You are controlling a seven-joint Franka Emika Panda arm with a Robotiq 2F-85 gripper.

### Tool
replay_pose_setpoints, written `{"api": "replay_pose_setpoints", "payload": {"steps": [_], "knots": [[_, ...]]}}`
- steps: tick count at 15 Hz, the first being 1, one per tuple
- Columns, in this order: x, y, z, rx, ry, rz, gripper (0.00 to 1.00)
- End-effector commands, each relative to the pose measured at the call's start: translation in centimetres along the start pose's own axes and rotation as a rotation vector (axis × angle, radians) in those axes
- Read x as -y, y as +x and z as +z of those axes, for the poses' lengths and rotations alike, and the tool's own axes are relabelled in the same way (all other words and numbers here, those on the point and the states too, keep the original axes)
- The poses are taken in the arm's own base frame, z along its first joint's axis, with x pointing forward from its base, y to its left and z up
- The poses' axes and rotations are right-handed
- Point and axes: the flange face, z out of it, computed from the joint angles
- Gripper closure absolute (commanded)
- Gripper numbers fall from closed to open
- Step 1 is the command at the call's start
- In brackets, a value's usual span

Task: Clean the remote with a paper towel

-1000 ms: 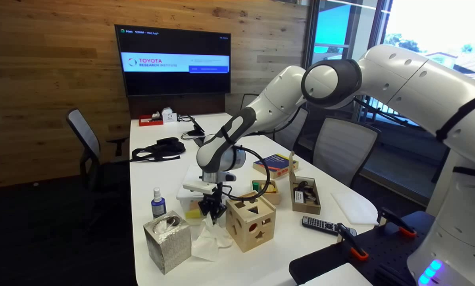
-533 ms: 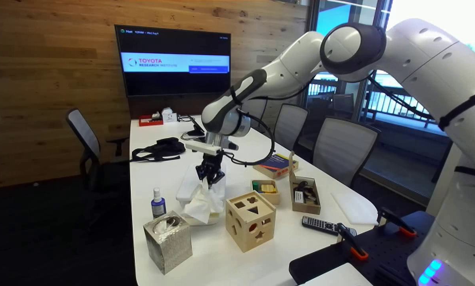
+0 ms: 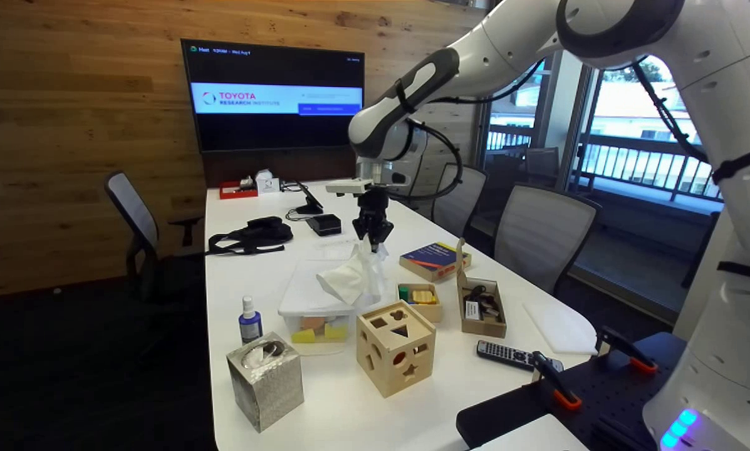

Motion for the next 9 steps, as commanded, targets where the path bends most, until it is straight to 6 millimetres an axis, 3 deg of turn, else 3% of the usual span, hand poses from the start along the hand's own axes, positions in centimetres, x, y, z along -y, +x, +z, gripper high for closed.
{"api": "replay_pose_setpoints", "payload": {"steps": [1, 6, 9], "knots": [[-4.9, 4.3, -1.5, -0.066, -0.077, 0.156, 1.00], [-10.0, 12.7, -0.2, -0.092, -0.174, 0.272, 1.00], [-12.9, 17.4, 1.5, -0.120, -0.184, 0.272, 1.00]]}}
